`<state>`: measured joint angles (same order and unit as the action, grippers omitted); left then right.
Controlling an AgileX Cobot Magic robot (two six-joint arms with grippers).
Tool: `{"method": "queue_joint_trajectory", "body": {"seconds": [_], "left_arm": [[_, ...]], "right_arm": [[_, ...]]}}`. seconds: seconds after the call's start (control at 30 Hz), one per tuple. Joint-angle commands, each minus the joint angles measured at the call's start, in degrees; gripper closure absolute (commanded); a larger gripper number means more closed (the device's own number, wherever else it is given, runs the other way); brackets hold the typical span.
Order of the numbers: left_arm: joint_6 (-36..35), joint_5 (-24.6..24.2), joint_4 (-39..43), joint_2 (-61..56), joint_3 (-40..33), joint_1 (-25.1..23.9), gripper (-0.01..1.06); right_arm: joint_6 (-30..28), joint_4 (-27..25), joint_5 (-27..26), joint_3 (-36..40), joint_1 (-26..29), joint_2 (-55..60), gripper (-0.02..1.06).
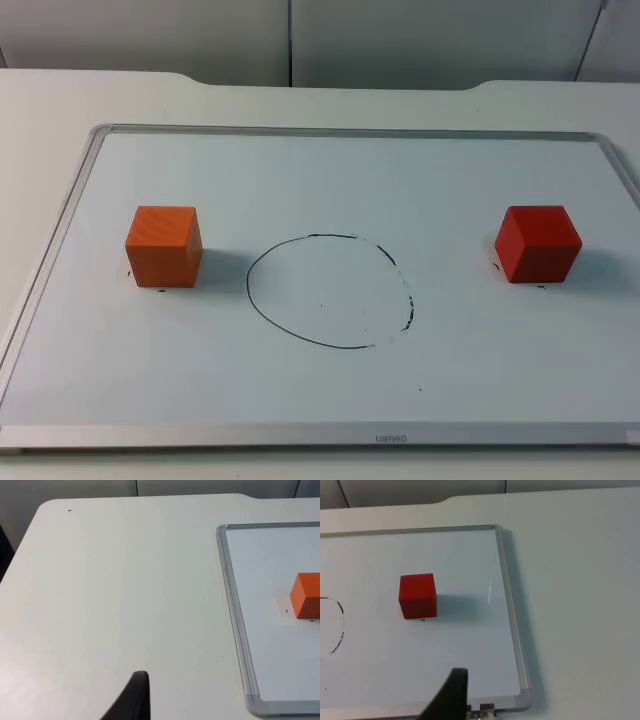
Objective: Pick up one cube with the left hand and another cube with the right hand. First place the cube in the right hand at the target position, then stack the cube in the left hand on top.
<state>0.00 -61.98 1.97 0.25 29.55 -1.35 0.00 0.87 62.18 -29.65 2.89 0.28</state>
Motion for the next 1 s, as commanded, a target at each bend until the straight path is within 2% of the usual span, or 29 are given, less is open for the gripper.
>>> {"method": "queue_joint_trajectory", "body": {"seconds": [0.0,0.1,0.23,0.37,0.4,0.53,0.57,0.7,0.77,0.87,0.9,0.97], "left_arm": [[0.00,0.20,0.08,-0.25,-0.16,-0.12,0.06],[0.00,0.20,0.08,-0.25,-0.16,-0.09,0.06],[0.00,0.20,0.08,-0.25,-0.16,-0.09,0.06],[0.00,0.20,0.08,-0.25,-0.16,-0.09,0.06],[0.00,0.20,0.08,-0.25,-0.16,-0.09,0.06],[0.00,0.20,0.08,-0.25,-0.16,-0.09,0.06],[0.00,0.20,0.08,-0.25,-0.16,-0.09,0.06],[0.00,0.20,0.08,-0.25,-0.16,-0.09,0.06],[0.00,0.20,0.08,-0.25,-0.16,-0.09,0.06],[0.00,0.20,0.08,-0.25,-0.16,-0.09,0.06],[0.00,0.20,0.08,-0.25,-0.16,-0.09,0.06],[0.00,0.20,0.08,-0.25,-0.16,-0.09,0.06]], "right_arm": [[0.00,-0.37,-0.43,0.51,-0.02,-0.28,0.00],[-1.02,-1.70,-0.18,-0.36,-0.02,-0.28,0.00],[-3.41,-3.65,1.15,-4.13,-0.02,7.14,0.00],[-5.03,-5.07,-2.85,-10.54,-0.02,19.44,0.01],[-5.03,-5.07,-2.85,-10.54,-0.02,19.44,0.01],[-8.96,-8.28,-2.49,-20.12,-0.02,34.80,0.05],[-8.96,-8.28,-2.49,-20.12,-0.02,34.80,0.05],[-14.61,-18.28,3.72,-33.20,-0.02,54.20,0.05],[-15.12,-19.47,4.63,-35.95,-0.02,58.47,0.05],[-12.59,-18.28,5.66,-42.33,-1.45,68.99,0.05],[-12.59,-18.28,5.66,-42.33,-1.45,68.99,0.05],[-8.30,-13.65,4.93,-45.77,-5.41,75.72,0.05]]}}
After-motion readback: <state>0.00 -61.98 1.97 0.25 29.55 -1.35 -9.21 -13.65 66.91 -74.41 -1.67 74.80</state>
